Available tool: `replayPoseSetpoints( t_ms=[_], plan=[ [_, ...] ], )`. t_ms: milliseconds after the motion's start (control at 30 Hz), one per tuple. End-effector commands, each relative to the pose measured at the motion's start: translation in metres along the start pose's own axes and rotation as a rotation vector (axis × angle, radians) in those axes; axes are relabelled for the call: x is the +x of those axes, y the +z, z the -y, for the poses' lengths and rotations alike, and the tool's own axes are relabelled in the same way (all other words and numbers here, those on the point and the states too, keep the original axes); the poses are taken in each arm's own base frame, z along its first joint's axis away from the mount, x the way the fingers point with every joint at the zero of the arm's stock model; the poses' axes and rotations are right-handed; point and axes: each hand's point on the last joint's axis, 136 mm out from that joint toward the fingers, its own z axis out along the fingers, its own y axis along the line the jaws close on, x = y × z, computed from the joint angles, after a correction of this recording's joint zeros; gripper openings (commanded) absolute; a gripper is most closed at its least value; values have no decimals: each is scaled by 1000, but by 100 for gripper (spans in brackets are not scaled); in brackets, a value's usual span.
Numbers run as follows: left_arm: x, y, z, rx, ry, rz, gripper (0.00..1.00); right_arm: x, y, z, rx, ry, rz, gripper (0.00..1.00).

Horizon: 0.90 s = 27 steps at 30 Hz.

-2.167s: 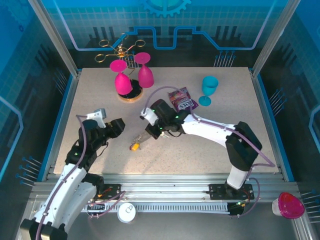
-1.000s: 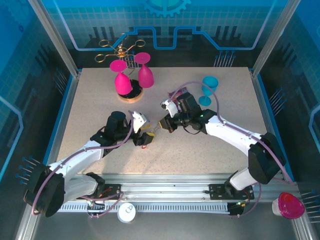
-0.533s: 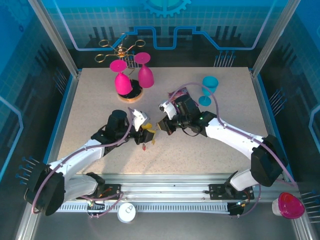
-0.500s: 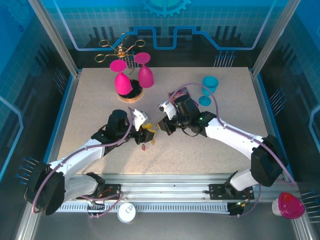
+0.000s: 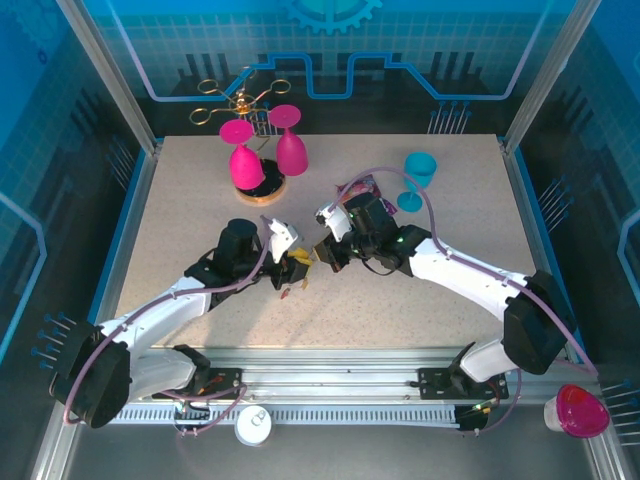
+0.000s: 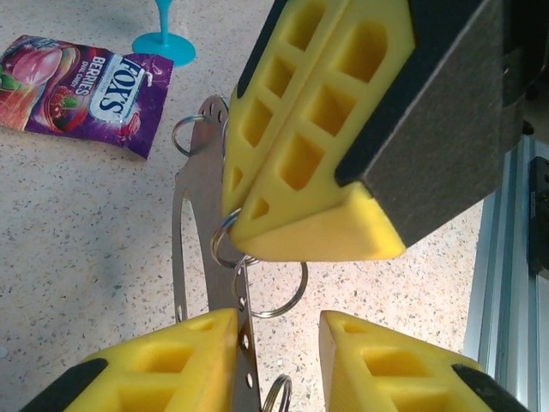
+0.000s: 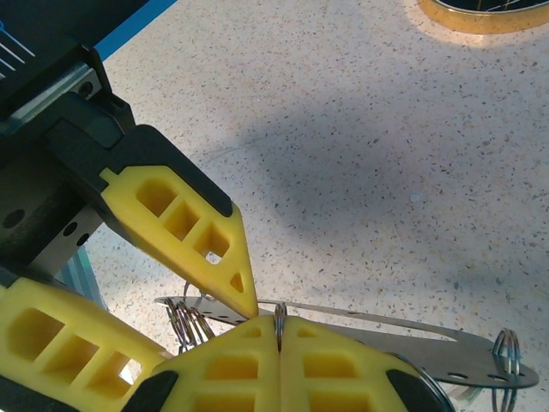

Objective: Put the keys on the keyring

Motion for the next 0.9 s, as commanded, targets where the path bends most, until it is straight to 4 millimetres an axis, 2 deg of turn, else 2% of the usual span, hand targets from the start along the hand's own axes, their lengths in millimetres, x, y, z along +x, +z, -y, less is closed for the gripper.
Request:
replayPoseSetpoints(
  t_ms=[0, 233, 267, 300, 333, 367, 433, 467, 700, 867],
  plan=[
    [-7, -3, 5, 7, 38, 1, 30, -24, -13, -15, -18, -22, 69, 0],
    [-2, 1, 2, 4, 49, -12, 20, -23, -13, -18, -27, -19, 71, 0],
    [-2, 1, 3, 10, 56, -10, 23, -23, -13, -18, -27, -17, 72, 0],
    [-2, 1, 5, 18, 67, -5, 30, -23, -13, -17, -23, -16, 72, 0],
    [-3, 0, 6, 22, 80, 6, 46, -22, -13, -16, -19, -15, 70, 0],
    [-3, 0, 6, 20, 88, 21, 53, -22, -13, -15, -14, -13, 70, 0],
    [-4, -3, 7, 15, 105, 39, 60, -22, -13, -14, -15, -7, 72, 0],
    [-3, -3, 7, 12, 109, 35, 61, -22, -14, -15, -18, -6, 76, 0],
    [7, 3, 1, 2, 97, -19, 39, -31, -17, -25, -63, 2, 105, 0],
    [5, 6, -1, 3, 104, -17, 18, -32, -17, -27, -75, 11, 109, 0]
  ],
)
